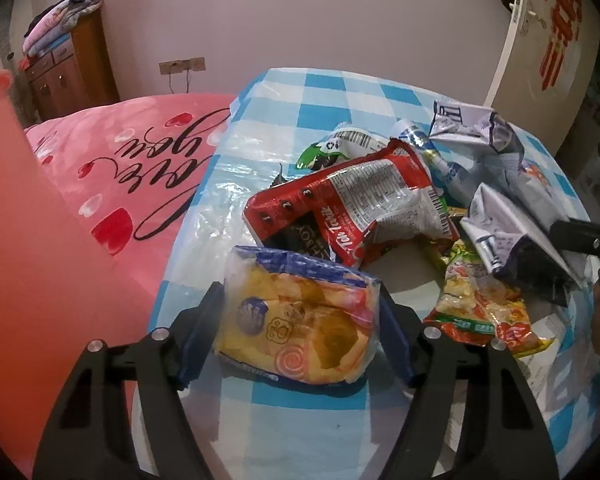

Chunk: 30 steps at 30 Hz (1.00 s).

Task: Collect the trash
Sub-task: 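Grasp the yellow bread bag with the left tool while the right tool grasps the white wipes pack, then carry both items over the orange bucket and open both tools to drop them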

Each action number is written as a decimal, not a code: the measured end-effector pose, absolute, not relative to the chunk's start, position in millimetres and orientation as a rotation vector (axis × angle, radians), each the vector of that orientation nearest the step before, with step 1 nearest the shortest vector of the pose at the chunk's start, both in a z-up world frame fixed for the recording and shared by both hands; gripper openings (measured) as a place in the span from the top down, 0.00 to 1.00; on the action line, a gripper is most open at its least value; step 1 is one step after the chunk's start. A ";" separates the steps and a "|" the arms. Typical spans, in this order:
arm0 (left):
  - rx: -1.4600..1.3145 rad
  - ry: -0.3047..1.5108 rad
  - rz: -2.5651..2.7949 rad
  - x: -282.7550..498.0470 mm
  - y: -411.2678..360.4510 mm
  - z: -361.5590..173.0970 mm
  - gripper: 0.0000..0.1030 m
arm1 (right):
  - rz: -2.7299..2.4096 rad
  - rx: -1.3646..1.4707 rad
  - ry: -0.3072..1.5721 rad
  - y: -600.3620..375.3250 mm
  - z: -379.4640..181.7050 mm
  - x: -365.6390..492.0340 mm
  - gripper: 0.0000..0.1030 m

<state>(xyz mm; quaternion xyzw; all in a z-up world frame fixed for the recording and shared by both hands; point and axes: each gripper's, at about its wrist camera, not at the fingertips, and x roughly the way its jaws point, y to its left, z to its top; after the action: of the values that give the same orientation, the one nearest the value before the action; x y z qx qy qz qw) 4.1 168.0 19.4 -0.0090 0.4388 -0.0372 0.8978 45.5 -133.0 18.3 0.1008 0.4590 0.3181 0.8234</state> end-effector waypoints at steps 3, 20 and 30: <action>-0.029 0.902 -0.076 -0.4 168.9 22.0 0.33 | 0.646 0.247 0.972 -135.6 18.9 35.5 0.07; -0.093 0.843 -0.152 -37.8 163.1 46.0 0.37 | 0.482 0.356 0.880 -161.5 46.2 -34.1 0.16; -0.113 0.754 -0.216 -65.1 156.8 89.1 0.37 | 0.483 0.464 0.828 -167.5 80.6 -60.7 0.18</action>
<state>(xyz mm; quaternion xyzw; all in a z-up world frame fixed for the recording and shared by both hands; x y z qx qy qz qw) -65.1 156.8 89.1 -0.0552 0.3670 -0.1052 0.9226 -60.7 -167.5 80.6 0.2210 0.3946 0.2304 0.8616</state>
